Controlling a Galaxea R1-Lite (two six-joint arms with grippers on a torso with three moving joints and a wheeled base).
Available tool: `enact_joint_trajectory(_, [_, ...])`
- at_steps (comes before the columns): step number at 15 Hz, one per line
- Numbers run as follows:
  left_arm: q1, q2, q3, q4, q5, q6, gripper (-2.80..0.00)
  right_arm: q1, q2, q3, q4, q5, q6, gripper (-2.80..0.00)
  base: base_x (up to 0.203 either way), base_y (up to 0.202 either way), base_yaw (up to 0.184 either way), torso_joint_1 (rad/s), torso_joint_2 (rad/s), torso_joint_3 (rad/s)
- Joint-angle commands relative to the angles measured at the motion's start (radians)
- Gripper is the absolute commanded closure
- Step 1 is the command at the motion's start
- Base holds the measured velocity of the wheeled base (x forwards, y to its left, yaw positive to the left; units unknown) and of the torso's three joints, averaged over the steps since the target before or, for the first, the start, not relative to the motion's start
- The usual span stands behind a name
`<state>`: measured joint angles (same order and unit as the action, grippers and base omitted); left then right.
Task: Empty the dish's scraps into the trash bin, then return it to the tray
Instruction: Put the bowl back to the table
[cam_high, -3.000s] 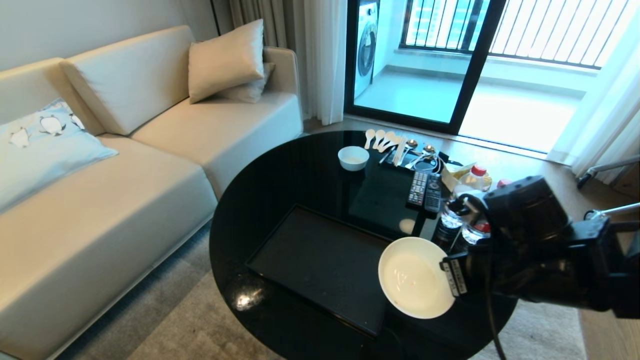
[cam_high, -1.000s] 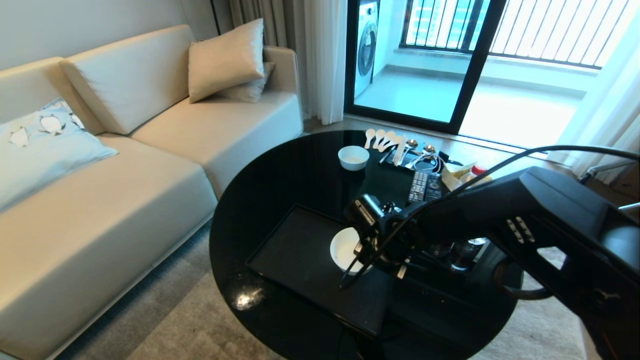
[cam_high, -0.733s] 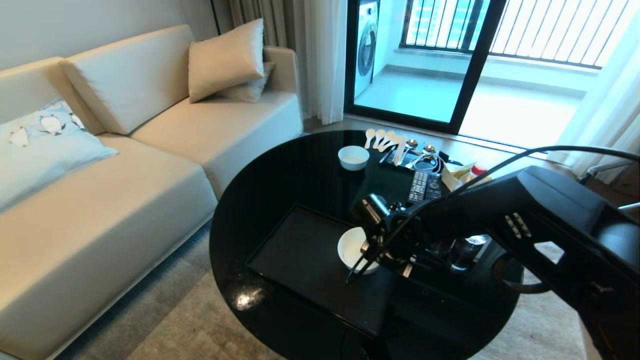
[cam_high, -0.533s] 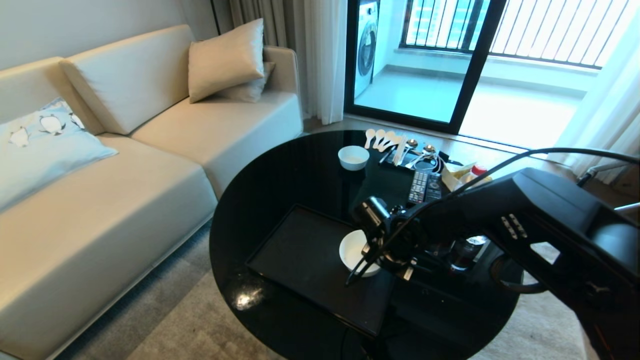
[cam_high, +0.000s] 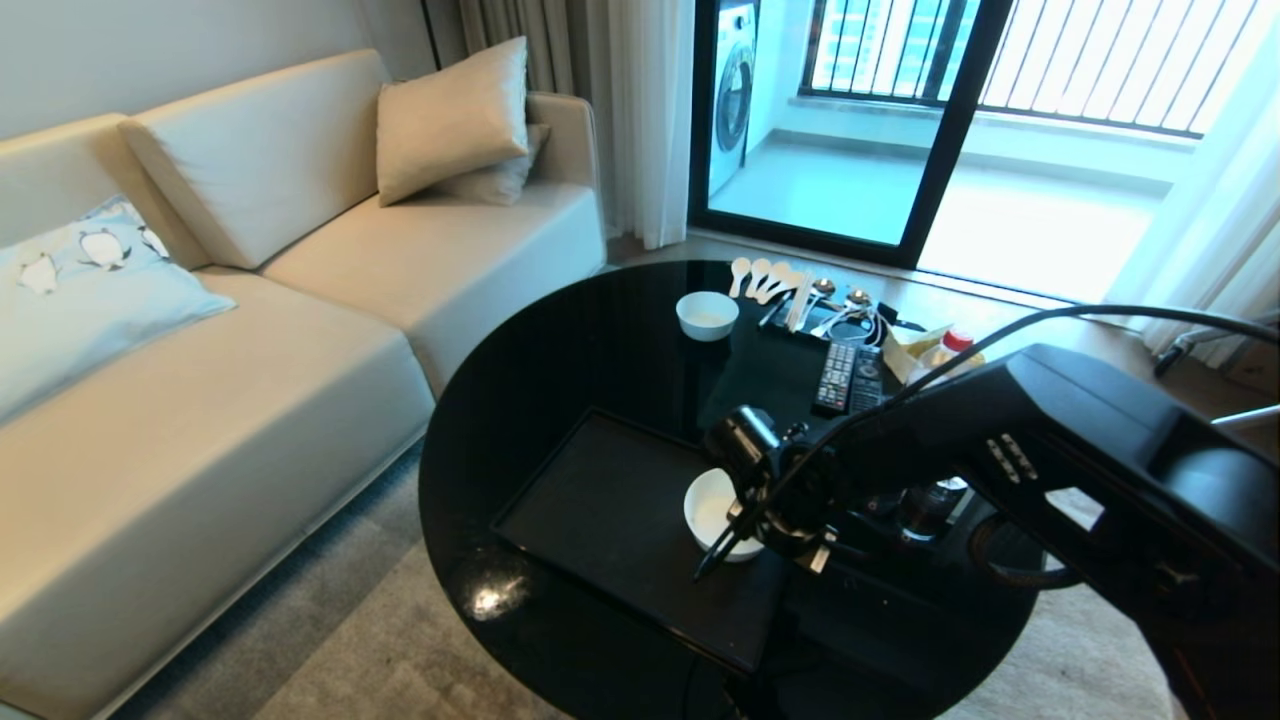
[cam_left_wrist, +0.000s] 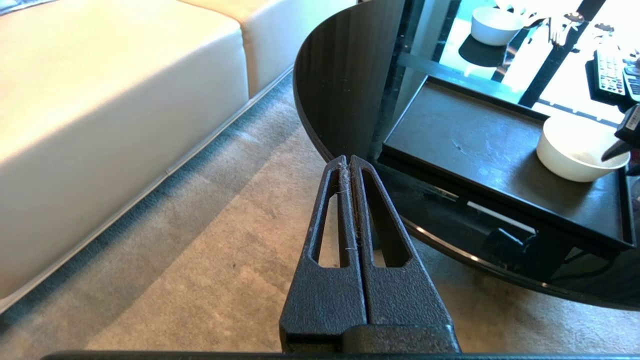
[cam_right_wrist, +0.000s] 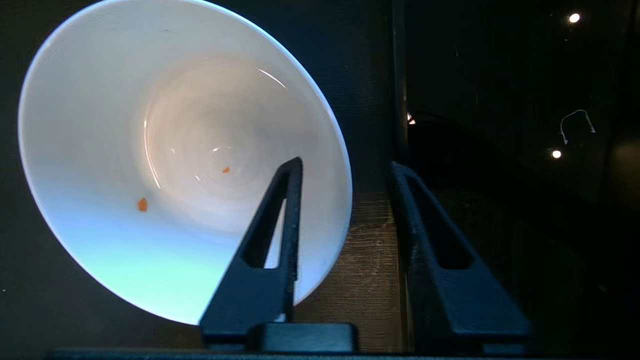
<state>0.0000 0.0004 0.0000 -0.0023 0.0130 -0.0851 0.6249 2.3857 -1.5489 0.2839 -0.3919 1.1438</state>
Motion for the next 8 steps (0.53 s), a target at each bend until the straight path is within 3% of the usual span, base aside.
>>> enact_joint_trajectory(1, [0.0, 0.0, 0.0, -0.001, 0.001, -0.001, 0.0, 0.001, -0.005, 0.003, 0.003, -0.002, 0.007, -2.8, 0.0, 0.0, 0.0, 0.0, 0.0, 0.0])
enact_joint_trajectory(5, [0.0, 0.0, 0.0, -0.001, 0.001, -0.001, 0.0, 0.001, -0.055, 0.013, 0.008, -0.006, 0.004, -2.8, 0.0, 0.0, 0.0, 0.0, 0.0, 0.0])
enact_joint_trajectory(8, [0.0, 0.0, 0.0, -0.001, 0.001, -0.001, 0.0, 0.001, -0.12, 0.015, 0.085, -0.023, -0.014, -2.8, 0.0, 0.0, 0.0, 0.0, 0.0, 0.0])
